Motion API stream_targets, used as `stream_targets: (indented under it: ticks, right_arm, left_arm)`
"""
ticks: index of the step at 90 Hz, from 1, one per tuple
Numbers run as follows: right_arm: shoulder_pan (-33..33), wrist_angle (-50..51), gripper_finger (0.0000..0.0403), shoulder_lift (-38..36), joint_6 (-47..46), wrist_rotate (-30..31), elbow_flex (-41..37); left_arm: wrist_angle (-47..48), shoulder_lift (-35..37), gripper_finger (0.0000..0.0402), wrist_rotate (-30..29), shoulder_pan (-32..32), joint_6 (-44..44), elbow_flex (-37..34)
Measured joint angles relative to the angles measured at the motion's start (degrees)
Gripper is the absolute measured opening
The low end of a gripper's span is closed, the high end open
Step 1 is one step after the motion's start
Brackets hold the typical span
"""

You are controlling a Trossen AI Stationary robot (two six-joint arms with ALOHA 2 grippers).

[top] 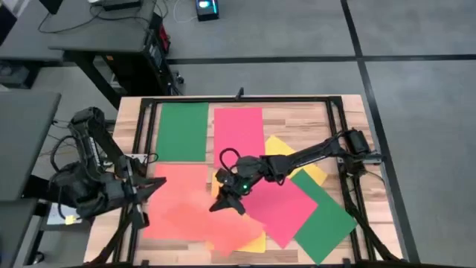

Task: Organize paper
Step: Stack the orange paper on top of the orange paper

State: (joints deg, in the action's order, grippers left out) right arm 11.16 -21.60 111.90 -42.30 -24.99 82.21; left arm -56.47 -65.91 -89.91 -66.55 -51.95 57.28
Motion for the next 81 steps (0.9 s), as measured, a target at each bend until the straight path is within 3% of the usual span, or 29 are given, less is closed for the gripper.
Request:
stream_targets:
  ticks: [23,67,73,81]
  right_arm:
    - [-0.7,-2.6,0.0,0.9,-1.1,1.7,0.0]
    - [-1.6,2.1,0.0,1.0,5.2,-5.3,0.0]
    - [-1.6,3.4,0.0,0.1,6.2,-5.3,0.0]
    - [-1.6,4.9,0.0,-0.6,6.9,-5.4,0.0]
  left_arm:
    - [2.1,0.0,0.0,0.0,1.5,2.6,0.0]
    - [35.5,0.2,0.0014,0.3,-0.8,38.8,-0.1]
    - [41.4,1.2,0.0029,4.1,-0.4,45.2,-0.1]
    - [53.3,3.3,0.0047,15.4,2.7,58.4,-0.1]
